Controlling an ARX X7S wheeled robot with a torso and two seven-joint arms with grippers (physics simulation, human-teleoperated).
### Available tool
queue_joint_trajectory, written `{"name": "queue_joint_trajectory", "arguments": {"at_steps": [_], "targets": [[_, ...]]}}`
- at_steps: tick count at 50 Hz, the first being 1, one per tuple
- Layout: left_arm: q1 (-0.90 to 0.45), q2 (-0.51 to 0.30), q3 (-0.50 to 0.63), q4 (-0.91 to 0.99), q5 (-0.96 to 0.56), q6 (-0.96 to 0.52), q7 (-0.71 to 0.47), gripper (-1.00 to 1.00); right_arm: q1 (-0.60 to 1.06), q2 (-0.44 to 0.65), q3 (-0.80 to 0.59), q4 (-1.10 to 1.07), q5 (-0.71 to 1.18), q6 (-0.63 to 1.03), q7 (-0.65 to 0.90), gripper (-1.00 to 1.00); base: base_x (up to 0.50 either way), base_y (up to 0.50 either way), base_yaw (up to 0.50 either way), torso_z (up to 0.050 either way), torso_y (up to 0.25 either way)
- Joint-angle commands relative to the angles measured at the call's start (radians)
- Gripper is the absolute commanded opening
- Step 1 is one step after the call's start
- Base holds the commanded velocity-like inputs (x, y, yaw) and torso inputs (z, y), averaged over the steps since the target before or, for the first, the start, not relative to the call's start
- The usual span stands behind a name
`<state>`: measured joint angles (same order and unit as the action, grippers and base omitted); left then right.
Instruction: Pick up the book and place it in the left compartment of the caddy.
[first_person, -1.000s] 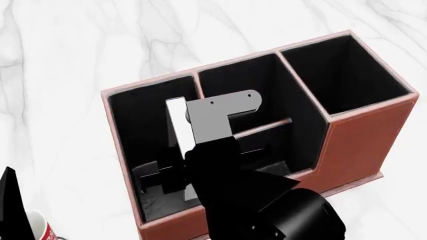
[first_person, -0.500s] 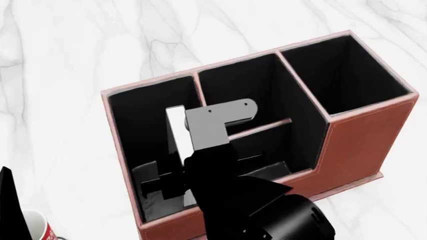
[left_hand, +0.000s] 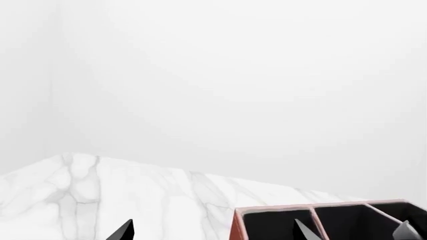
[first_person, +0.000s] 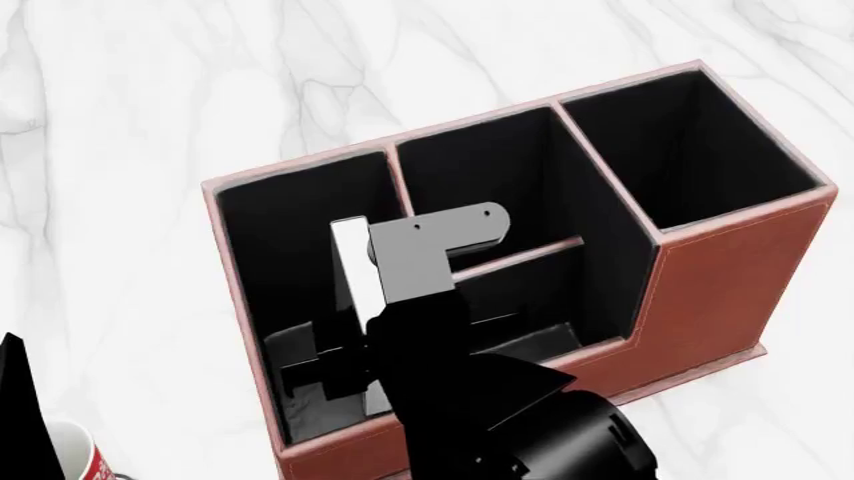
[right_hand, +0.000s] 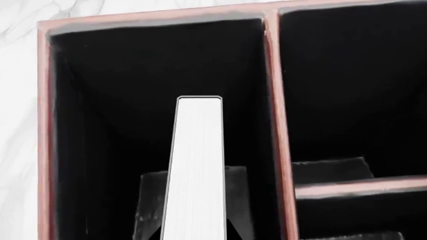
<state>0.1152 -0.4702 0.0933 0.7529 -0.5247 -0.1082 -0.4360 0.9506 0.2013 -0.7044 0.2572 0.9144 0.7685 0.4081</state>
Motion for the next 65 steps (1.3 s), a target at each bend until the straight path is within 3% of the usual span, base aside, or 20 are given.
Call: {"name": "queue_joint_trajectory", "arguments": {"at_steps": [1, 11, 12, 42, 65], "targets": [[0.001, -0.001, 0.001, -0.008, 0.000, 0.007, 0.002, 1.00, 0.016, -0.006, 0.011, 0.001, -0.036, -0.011, -0.016, -1.00, 0.00, 0.00, 0.00, 0.000, 0.000], [0.000, -0.001, 0.007, -0.007, 0.002, 0.008, 0.000, 1.00, 0.014, -0.004, 0.009, -0.005, -0.031, -0.009, -0.012, -1.00, 0.00, 0.00, 0.00, 0.000, 0.001], [0.000, -0.001, 0.008, -0.008, 0.003, 0.007, -0.001, 1.00, 0.012, -0.003, 0.008, -0.006, -0.029, -0.009, -0.014, 1.00, 0.00, 0.00, 0.00, 0.000, 0.010], [-0.007, -0.006, 0.016, -0.010, 0.001, 0.010, -0.005, 1.00, 0.005, 0.009, 0.010, -0.028, -0.012, -0.013, -0.006, 1.00, 0.00, 0.00, 0.00, 0.000, 0.000], [-0.002, -0.012, 0.020, -0.002, -0.001, 0.011, -0.011, 1.00, 0.010, 0.051, 0.042, -0.177, 0.050, 0.040, 0.066, 1.00, 0.00, 0.00, 0.00, 0.000, 0.000]]}}
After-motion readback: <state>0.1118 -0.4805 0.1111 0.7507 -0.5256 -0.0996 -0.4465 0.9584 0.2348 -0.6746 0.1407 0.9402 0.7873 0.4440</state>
